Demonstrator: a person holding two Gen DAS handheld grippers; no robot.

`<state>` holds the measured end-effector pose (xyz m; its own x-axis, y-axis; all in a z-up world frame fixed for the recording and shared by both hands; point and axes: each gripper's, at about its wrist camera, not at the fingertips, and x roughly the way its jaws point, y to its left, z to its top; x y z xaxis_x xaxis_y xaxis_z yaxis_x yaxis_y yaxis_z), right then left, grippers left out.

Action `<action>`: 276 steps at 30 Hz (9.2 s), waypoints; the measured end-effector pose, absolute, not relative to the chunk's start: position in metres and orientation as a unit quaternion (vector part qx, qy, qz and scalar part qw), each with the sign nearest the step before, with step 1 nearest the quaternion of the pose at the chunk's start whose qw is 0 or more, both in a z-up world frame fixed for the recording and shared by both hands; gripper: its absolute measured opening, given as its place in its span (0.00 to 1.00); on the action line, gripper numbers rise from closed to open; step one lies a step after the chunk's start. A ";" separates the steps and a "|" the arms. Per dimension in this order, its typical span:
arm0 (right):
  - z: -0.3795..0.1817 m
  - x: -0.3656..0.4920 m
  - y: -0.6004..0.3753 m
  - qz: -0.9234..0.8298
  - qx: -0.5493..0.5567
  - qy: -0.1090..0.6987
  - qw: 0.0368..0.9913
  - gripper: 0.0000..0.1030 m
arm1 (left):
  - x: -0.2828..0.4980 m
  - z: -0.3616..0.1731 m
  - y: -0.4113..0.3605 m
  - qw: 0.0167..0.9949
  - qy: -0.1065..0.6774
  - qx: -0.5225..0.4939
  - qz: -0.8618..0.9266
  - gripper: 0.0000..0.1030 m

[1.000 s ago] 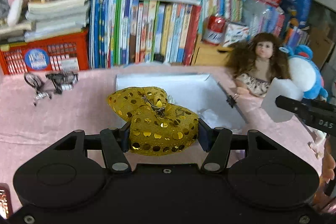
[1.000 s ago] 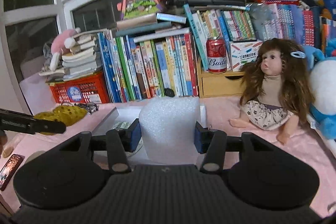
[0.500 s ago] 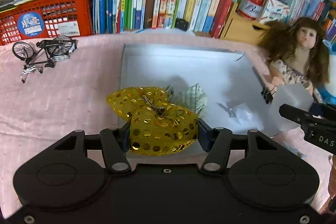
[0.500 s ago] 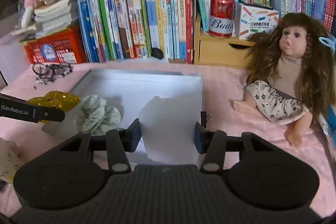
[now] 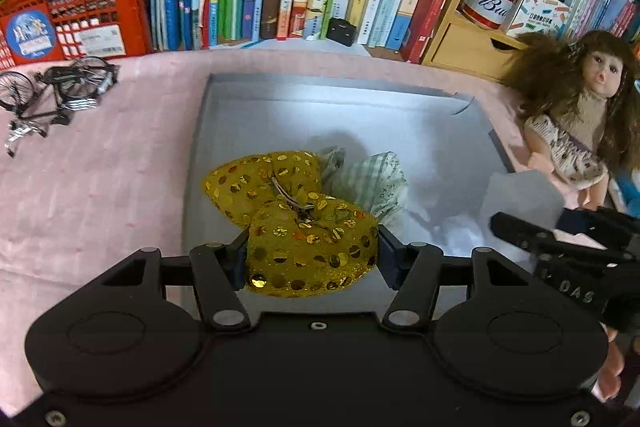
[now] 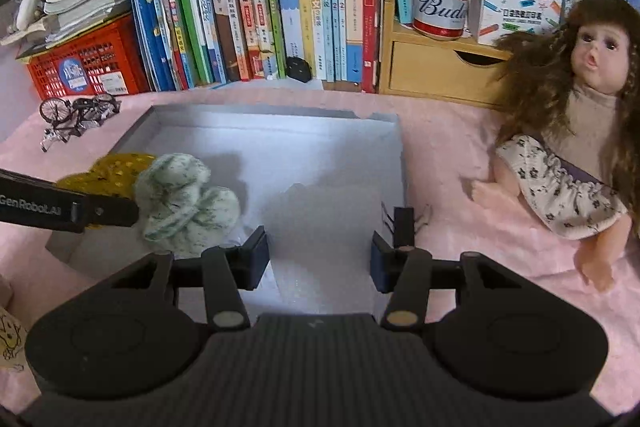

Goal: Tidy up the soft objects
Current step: 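Carry the gold pouch and the foam block over the white tray, then open the left gripper releasing the gold pouch while the right gripper drops the foam block into the tray, then pull both grippers back from the tray toward the remaining soft items, then reach the left gripper to the blue floral pouch while the right gripper reaches the white fluffy plush, then close the left gripper on the blue floral pouch while the right gripper grasps the white fluffy plush, then carry the blue pouch and the white plush over the white tray, then open the left gripper dropping the blue pouch while the right gripper releases the white plush into the tray, then pull both grippers back toward the pink sock and pink-green plush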

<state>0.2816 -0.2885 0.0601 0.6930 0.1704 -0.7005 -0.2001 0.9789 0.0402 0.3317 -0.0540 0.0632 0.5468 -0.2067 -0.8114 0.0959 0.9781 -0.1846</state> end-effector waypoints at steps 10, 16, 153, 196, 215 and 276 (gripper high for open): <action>0.051 0.299 -0.287 0.089 -0.007 0.384 0.919 0.60 | 0.343 0.055 -0.060 0.876 0.471 -0.060 -0.081 0.64; 0.051 0.296 -0.294 0.092 0.015 0.379 0.921 0.75 | 0.341 0.058 -0.058 0.879 0.467 -0.058 -0.072 0.77; 0.023 0.043 -0.335 0.036 -0.016 0.193 0.980 0.60 | -0.029 0.040 0.040 0.982 0.186 0.025 0.021 0.40; 0.131 0.169 -0.307 0.089 0.012 0.230 0.969 0.60 | 0.192 0.173 0.023 0.965 0.254 -0.017 -0.068 0.40; 0.101 0.302 -0.252 0.102 -0.024 0.329 0.938 0.60 | 0.363 0.106 -0.022 0.914 0.405 -0.009 -0.032 0.40; 0.122 0.246 -0.246 0.144 -0.004 0.301 0.943 0.71 | 0.299 0.126 0.007 0.917 0.390 -0.043 -0.069 0.79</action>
<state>0.2459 -0.2458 0.1218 0.7780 0.2681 -0.5681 -0.2733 0.9587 0.0782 0.2985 0.0066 0.1257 0.6863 -0.1596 -0.7096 0.0933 0.9869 -0.1318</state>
